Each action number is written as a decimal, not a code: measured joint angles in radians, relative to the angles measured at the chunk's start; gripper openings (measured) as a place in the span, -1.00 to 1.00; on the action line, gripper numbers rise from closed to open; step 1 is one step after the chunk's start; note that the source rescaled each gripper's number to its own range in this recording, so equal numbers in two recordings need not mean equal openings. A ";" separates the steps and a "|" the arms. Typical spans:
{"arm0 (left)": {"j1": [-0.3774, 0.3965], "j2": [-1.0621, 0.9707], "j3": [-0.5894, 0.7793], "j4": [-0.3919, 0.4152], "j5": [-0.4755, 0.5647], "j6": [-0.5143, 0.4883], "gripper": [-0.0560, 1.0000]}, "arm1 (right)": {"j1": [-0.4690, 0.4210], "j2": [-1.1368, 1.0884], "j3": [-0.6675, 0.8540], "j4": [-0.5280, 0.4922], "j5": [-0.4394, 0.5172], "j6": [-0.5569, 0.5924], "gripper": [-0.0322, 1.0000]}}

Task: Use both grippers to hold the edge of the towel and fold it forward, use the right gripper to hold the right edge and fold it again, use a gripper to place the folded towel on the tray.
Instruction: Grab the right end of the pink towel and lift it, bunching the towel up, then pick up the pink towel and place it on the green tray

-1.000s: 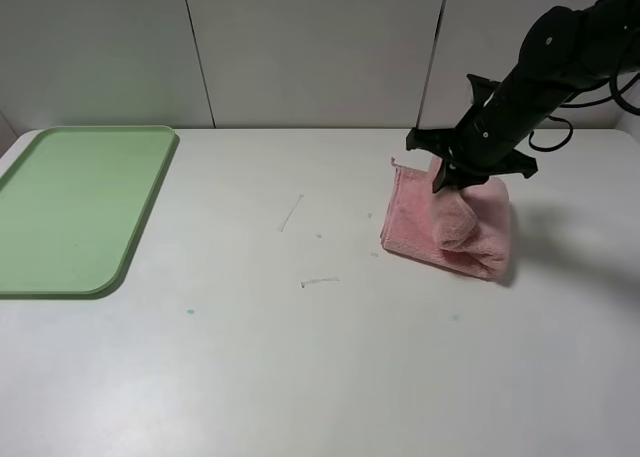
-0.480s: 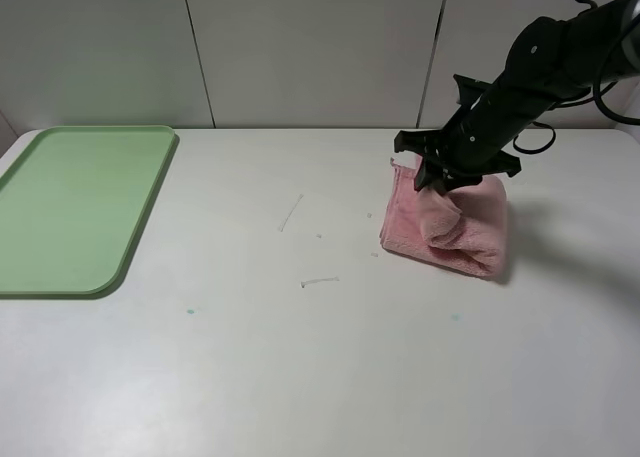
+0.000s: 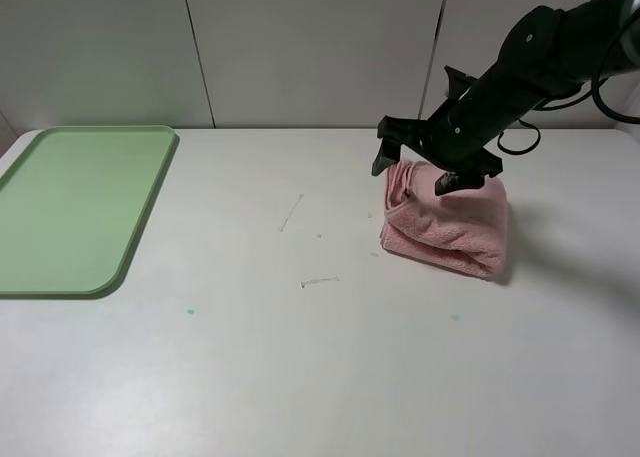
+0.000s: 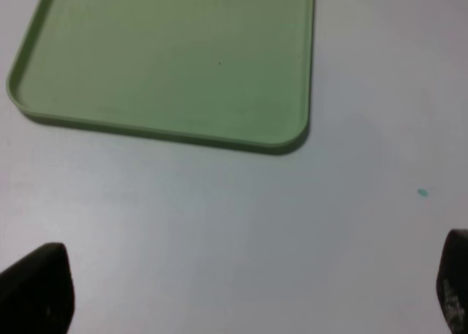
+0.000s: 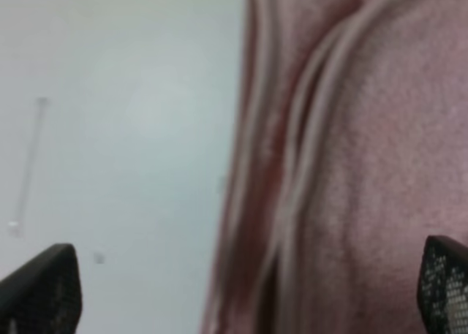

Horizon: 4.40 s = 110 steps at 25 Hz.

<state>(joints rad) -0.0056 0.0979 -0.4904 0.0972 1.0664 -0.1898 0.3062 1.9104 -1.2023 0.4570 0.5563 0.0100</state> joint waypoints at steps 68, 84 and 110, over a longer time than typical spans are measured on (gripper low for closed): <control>0.000 0.000 0.000 0.000 0.000 0.000 1.00 | -0.391 -1.395 0.601 -0.404 0.513 -0.094 1.00; 0.000 0.000 0.000 0.000 0.000 0.000 1.00 | -0.403 -1.884 0.708 -0.326 0.483 -0.206 1.00; 0.000 0.000 0.000 0.000 0.000 0.000 1.00 | -0.403 -1.915 0.708 -0.319 0.484 -0.225 1.00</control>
<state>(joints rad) -0.0056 0.0979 -0.4904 0.0972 1.0664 -0.1898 -0.0970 -0.0045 -0.4942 0.1384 1.0402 -0.2145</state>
